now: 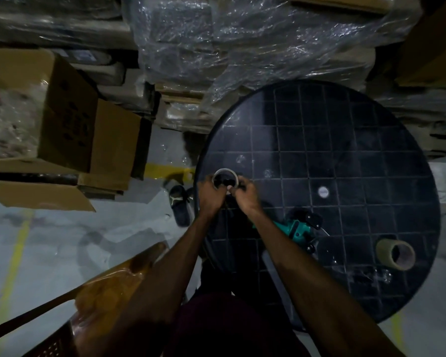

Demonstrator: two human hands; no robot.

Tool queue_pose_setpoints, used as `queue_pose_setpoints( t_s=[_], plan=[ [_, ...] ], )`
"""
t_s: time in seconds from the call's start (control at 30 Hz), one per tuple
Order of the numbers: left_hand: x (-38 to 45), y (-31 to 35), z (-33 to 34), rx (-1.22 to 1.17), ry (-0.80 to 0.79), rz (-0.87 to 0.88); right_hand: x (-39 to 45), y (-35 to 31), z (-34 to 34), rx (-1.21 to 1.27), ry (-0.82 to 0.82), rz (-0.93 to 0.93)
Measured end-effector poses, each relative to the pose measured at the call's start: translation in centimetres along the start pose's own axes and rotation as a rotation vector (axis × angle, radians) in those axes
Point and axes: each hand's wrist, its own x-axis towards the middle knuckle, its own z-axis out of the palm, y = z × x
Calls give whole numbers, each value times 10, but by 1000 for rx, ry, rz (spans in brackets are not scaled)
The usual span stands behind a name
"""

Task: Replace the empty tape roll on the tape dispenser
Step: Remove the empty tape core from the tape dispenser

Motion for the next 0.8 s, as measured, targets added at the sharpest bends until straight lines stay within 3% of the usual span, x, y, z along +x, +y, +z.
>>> queue_pose_setpoints(
  t_s=[0.33, 0.5, 0.8],
  plan=[
    [-14, -15, 6, 34, 24, 41, -13, 0, -2, 117, 19, 46],
    [-41, 11, 19, 192, -132, 171, -35, 11, -27, 53, 69, -65],
    [-124, 55, 96, 325, -326, 476, -99, 65, -139, -89, 349, -148]
  ],
)
